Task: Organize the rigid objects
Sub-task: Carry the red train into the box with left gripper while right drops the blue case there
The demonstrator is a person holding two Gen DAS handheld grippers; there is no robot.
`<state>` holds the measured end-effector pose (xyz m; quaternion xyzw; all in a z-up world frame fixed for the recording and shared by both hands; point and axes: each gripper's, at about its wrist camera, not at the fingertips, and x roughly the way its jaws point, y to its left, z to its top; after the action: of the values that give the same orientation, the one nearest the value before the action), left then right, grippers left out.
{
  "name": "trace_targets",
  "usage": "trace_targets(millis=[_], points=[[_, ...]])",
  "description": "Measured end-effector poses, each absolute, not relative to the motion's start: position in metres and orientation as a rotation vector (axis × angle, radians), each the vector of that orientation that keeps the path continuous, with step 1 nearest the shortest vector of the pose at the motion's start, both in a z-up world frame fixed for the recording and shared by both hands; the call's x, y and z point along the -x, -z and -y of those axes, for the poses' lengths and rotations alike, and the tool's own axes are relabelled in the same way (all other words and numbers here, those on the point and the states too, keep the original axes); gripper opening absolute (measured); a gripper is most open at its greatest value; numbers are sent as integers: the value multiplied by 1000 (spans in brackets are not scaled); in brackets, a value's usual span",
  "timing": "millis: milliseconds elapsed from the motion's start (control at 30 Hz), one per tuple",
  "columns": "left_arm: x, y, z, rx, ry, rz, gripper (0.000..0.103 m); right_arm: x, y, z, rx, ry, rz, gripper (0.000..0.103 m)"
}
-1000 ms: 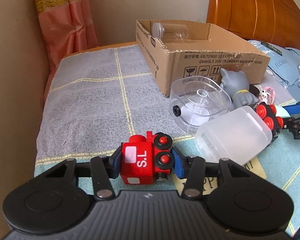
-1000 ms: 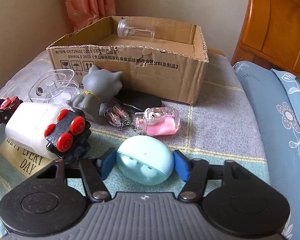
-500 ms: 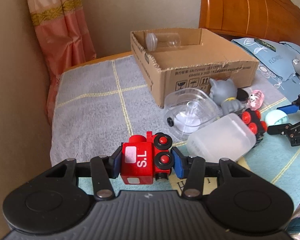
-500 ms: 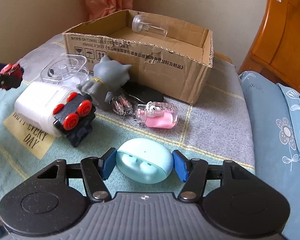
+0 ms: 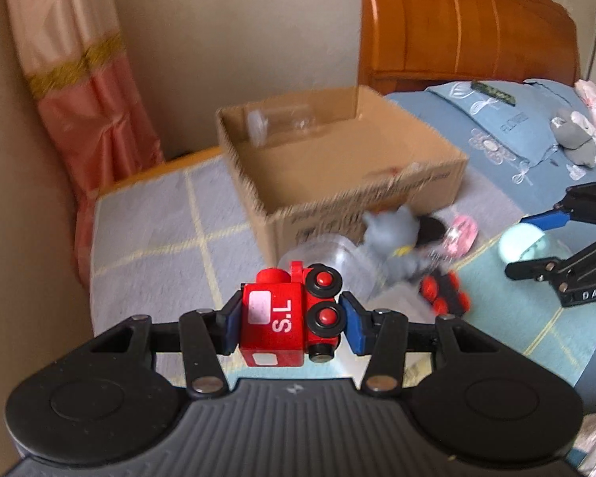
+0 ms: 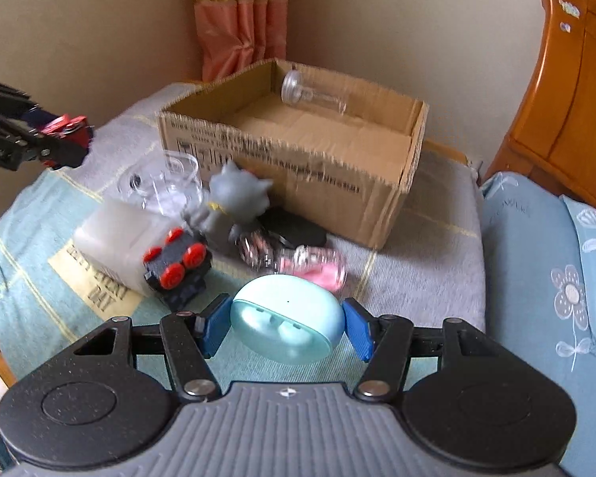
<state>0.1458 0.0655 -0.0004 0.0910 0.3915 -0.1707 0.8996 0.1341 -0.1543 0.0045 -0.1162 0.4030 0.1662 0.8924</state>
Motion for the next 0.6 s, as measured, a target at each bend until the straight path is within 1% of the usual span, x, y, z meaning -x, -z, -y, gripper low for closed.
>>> trace_targets(millis=[233, 500, 533, 567, 600], points=[[-180, -22, -40, -220, 378, -760, 48, -149, -34, 155, 260, -366, -766, 65], [-229, -26, -20, -238, 377, -752, 49, -181, -60, 152, 273, -370, -705, 65], [-232, -24, -18, -243, 376, -748, 50, -186, -62, 152, 275, -370, -703, 65], [-237, -23, -16, -249, 366, -735, 54, -191, -63, 152, 275, -371, -700, 65], [-241, -21, -14, -258, 356, -720, 60, -197, -65, 152, 273, -372, -700, 65]])
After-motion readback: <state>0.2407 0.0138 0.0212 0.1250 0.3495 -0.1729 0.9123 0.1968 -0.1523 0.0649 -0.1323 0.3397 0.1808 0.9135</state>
